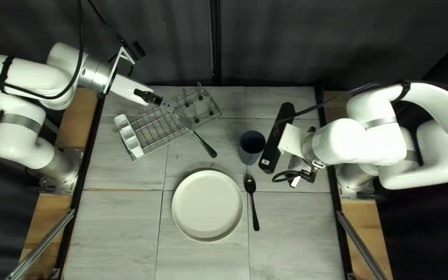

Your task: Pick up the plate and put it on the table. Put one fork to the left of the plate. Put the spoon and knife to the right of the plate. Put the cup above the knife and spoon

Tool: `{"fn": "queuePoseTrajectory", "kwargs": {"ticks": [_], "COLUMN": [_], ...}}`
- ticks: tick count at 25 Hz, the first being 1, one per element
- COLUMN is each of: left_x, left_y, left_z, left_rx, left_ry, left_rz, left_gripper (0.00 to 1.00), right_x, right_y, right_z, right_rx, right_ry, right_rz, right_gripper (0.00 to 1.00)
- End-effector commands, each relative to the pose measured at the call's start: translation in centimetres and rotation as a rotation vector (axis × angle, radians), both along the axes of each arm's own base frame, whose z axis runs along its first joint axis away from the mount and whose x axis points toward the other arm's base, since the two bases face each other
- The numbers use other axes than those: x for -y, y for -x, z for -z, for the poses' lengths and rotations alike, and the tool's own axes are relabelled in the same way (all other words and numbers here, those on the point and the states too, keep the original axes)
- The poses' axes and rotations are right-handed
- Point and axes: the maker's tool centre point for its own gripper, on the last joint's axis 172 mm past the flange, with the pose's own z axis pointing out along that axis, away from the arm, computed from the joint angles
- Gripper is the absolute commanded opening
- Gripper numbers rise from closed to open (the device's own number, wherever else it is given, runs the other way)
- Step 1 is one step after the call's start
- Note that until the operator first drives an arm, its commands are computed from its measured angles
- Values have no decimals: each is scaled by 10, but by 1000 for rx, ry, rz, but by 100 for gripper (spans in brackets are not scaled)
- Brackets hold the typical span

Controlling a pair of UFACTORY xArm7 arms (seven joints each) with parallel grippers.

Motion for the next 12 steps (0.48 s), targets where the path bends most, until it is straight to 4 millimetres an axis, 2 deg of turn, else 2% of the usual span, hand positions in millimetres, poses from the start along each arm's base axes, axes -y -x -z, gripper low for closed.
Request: {"fn": "queuePoseTrajectory", "kwargs": {"ticks": [1, 6, 12], "left_x": [0, 0, 0], "left_y": [0, 0, 0], "left_z": [0, 0, 0], "left_rx": [0, 0, 0], "left_ry": [0, 0, 0], "left_rz": [0, 0, 0], "left_gripper": [0, 0, 0], "right_x": [12, 27, 32], "right_y": [-41, -70, -102], "right_z": [-5, -6, -7], "right_rx": [48, 100, 155], "right_ry": [22, 64, 122], "right_rz": [53, 104, 136], "right_gripper": [100, 100, 100]}}
